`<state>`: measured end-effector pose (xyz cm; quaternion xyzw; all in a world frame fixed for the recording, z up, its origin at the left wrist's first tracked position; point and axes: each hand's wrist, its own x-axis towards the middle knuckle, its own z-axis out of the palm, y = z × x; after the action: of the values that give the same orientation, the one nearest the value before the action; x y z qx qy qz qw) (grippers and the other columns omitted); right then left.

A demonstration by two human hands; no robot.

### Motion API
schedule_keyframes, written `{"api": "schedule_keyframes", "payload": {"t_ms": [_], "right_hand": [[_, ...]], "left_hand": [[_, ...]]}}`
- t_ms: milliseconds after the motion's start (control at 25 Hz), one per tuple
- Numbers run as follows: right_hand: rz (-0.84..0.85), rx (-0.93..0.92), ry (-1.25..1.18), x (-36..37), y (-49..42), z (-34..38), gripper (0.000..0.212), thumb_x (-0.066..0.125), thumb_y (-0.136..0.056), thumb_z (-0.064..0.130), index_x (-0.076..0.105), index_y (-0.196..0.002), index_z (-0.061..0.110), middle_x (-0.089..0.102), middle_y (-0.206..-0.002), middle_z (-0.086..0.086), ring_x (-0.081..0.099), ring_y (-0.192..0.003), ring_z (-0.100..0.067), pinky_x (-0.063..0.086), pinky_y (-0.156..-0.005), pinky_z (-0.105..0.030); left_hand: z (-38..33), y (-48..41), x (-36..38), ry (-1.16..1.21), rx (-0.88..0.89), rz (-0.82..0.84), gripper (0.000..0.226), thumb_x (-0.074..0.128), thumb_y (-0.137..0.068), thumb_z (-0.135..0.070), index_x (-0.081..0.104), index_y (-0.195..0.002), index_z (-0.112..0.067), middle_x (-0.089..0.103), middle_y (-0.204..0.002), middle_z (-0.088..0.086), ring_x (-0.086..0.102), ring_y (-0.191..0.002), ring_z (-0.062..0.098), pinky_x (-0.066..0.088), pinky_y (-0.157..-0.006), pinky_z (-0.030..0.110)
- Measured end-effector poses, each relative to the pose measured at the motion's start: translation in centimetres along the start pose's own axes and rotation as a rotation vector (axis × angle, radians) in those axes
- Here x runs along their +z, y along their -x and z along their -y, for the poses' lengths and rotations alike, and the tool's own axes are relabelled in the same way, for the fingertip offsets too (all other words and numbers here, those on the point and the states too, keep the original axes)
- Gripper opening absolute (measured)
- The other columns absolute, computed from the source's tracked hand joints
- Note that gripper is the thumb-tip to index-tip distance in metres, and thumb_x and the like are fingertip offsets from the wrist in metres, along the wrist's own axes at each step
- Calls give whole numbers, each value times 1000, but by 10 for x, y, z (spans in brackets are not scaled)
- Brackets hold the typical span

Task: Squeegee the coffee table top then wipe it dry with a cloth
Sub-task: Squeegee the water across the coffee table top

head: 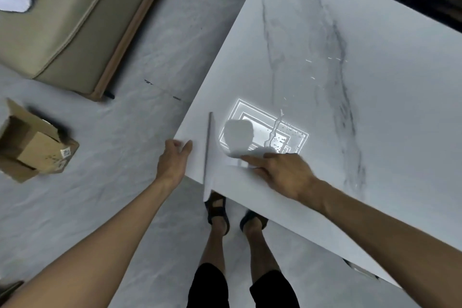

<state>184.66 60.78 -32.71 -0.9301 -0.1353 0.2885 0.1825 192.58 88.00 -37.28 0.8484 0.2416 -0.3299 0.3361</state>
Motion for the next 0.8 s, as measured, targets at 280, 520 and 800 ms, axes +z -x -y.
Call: {"api": "schedule_keyframes", "payload": {"t_ms": [280,520,800], "right_hand": [[-78,159,139,-23,76,-43,43,22,-96,53,35,-137,58,62,-81,12,65,-67,-23,47,-52,-31],[41,-100,17,1,-35,63,40,31,-101,46,34,-140,53,63,-99,4,63,-91,-27,37,-67,-31],[-8,-41,95,-3,-54,47,41,32,-101,44,35,-141,53,64,-107,4,64,-95,-28,39,-67,-32]], "left_hand": [[4,-13,-27,18,-33,-46,35,45,-92,-55,47,-102,-20,55,-95,1,50,-75,12,34,-57,24],[19,-15,-40,227,-57,-78,26,50,-89,-48,52,-100,-25,62,-98,-2,59,-86,14,45,-69,27],[11,-7,-32,82,71,-29,28,49,-93,-46,50,-106,-21,57,-93,-12,53,-78,4,35,-59,22]]}}
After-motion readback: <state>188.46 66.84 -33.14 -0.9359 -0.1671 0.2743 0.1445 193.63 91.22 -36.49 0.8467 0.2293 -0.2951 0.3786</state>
